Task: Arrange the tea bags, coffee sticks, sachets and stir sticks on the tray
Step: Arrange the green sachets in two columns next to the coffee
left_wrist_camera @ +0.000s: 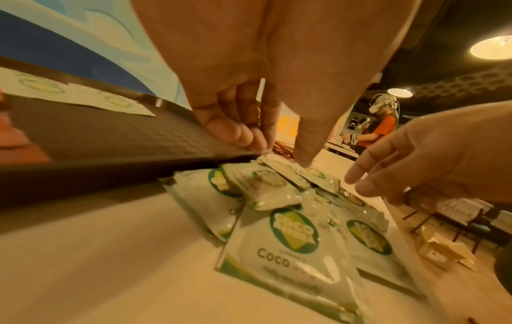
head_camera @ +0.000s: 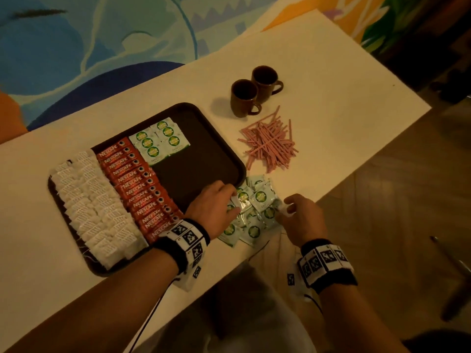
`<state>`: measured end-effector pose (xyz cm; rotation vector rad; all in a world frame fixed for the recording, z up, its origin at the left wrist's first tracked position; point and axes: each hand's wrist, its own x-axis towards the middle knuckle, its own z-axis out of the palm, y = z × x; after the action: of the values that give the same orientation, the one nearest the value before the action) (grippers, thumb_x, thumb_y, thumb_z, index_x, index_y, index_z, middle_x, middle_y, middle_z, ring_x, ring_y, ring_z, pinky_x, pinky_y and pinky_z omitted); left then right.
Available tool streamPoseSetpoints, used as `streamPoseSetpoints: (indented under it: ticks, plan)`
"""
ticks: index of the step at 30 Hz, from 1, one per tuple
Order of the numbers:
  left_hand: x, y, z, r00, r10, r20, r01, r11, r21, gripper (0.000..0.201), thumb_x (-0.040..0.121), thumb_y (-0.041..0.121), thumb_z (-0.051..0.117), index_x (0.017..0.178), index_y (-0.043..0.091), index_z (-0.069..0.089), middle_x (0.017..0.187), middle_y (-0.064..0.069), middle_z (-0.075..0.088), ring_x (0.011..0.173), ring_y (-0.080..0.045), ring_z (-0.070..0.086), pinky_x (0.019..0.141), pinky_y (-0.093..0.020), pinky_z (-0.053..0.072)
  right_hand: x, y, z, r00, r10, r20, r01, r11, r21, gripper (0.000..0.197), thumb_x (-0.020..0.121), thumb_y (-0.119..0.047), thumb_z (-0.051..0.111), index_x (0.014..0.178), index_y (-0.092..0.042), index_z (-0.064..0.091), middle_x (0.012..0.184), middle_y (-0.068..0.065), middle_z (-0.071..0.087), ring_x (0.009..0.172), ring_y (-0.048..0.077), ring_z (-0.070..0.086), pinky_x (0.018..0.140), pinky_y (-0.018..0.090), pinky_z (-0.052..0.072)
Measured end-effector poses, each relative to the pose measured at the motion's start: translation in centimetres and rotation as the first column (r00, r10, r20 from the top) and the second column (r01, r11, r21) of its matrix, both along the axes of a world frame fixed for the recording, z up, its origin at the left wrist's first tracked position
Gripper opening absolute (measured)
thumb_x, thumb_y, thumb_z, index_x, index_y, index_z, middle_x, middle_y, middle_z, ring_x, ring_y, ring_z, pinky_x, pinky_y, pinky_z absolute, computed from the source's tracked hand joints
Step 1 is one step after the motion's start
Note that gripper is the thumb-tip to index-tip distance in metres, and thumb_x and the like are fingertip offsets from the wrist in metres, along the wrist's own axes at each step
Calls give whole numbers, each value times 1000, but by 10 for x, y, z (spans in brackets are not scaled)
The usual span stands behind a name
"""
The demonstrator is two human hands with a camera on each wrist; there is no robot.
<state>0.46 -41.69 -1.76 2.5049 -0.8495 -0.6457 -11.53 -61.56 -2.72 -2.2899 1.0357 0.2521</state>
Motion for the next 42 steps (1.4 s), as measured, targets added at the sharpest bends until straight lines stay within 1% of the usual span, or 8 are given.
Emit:
streamPoseSetpoints:
  ticks: [6, 15, 21, 27, 29, 34, 37, 42]
  plan:
    - [-4, -30, 2, 986, -47, 159, 24, 989, 146, 47, 92, 50, 68, 122, 17, 53, 121, -4, 52, 110, -21, 53, 83, -34, 50, 21, 13, -8, 998, 46, 41, -44, 998, -54, 56, 84, -39, 80, 132, -19, 57, 124, 7, 54, 111, 27, 58, 86, 42, 55]
    - [-7, -41, -1, 979, -63, 195, 22, 979, 205, 45, 92, 45, 70, 122, 15, 55, 125, -6, 51, 111, -22, 54, 86, -33, 48, 34, 11, -9, 998, 27, 61, -24, 999, -41, 53, 81, -44, 82, 121, -18, 61, 117, 5, 53, 103, 25, 56, 82, 41, 53]
    - [0, -43, 2, 995, -5, 104, -9, 992, 130, 42, 89, 37, 75, 119, 17, 53, 122, -4, 54, 111, -21, 55, 90, -35, 52, 36, -1, -8, 992, -26, 125, 19, 998, 53, 36, 84, -35, 82, 109, -23, 59, 105, -2, 61, 93, 19, 59, 76, 33, 48]
    - [13, -25, 12, 988, 140, -63, -138, 990, 33, 25, 92, 36, 72, 106, 28, 54, 99, 7, 63, 90, -13, 62, 74, -36, 58, 42, -18, 11, 976, 21, 217, -53, 988, 144, 10, 91, -24, 76, 94, -26, 66, 90, -10, 68, 82, 7, 63, 63, 14, 39]
    - [23, -15, 15, 971, 211, -111, -213, 977, -11, 25, 89, 40, 75, 101, 30, 55, 94, 8, 64, 83, -14, 65, 72, -41, 60, 50, -22, 19, 968, 5, 249, -53, 981, 186, 10, 90, -25, 77, 91, -27, 68, 87, -9, 71, 79, 5, 65, 63, 17, 41]
    - [51, 18, 21, 918, 382, -107, -394, 910, -126, 23, 90, 33, 75, 102, 34, 55, 99, 6, 69, 89, -17, 67, 76, -43, 60, 93, -12, 34, 919, -70, 389, -67, 942, 328, 18, 90, -13, 76, 95, -29, 69, 86, 0, 74, 72, 20, 72, 65, 37, 59]
    - [67, 41, 21, 877, 479, -37, -477, 858, -188, 15, 94, 28, 71, 107, 29, 64, 98, 5, 70, 89, -18, 66, 78, -39, 57, 127, 6, 37, 917, -44, 396, -130, 906, 403, 14, 92, -8, 73, 100, -18, 68, 92, 7, 73, 70, 22, 73, 61, 31, 59]
    - [88, 75, 11, 795, 607, -4, -591, 773, -233, 18, 92, 24, 74, 110, 23, 72, 103, -1, 69, 92, -18, 61, 85, -35, 53, 179, 42, 23, 944, 123, 305, -246, 880, 406, 12, 91, -17, 75, 90, -25, 66, 82, -1, 76, 72, 21, 75, 71, 50, 64]
